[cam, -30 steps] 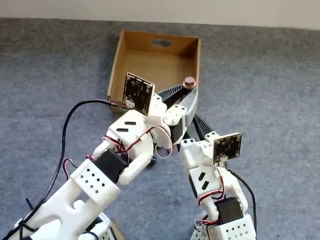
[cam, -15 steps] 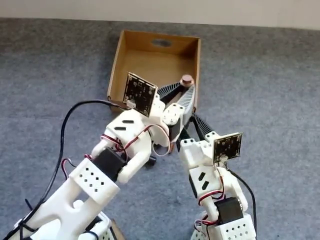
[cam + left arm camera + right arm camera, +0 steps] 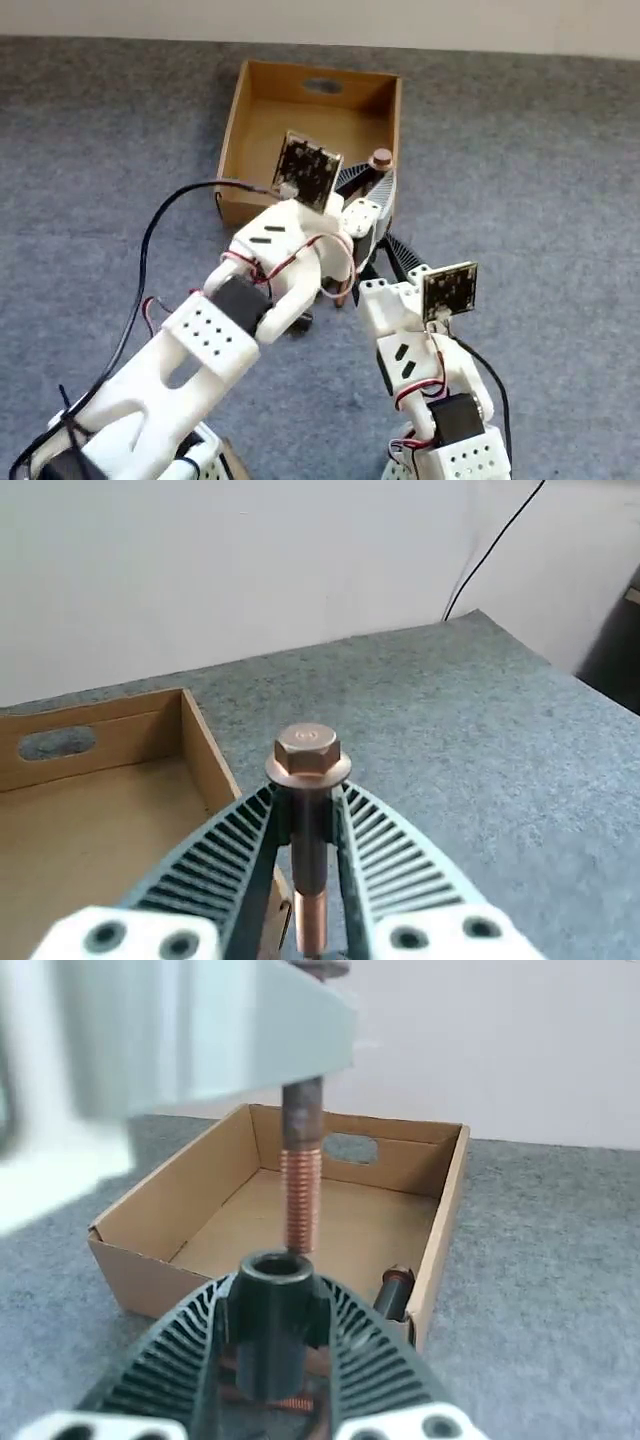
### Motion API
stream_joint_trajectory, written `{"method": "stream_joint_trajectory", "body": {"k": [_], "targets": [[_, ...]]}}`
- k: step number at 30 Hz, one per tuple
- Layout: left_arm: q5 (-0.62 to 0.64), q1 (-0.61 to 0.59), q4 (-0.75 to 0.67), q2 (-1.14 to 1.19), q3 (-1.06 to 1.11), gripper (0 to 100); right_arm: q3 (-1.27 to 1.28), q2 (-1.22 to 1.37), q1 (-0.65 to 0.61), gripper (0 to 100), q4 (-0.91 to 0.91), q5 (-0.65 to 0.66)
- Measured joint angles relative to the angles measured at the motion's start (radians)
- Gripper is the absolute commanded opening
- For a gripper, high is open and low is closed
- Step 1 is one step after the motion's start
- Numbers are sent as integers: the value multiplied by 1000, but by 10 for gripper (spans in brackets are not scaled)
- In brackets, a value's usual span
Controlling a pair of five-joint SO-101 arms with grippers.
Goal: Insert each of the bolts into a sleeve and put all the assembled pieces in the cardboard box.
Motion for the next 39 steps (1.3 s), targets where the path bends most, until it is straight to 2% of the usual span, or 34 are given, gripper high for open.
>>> {"method": "stream_joint_trajectory", "body": {"k": [12,19,28,34,39], "targets": [[-3,-2,333,11,-192,10,0,0,-2,5,-3,0],[-3,-2,339,3,-212,10,0,0,0,5,-3,0],[2,11,339,-121,-213,10,0,0,0,5,-3,0],[-5,69,339,-121,-201,10,0,0,0,5,-3,0],[-6,46,339,-123,-198,10,0,0,0,5,-3,0]]}}
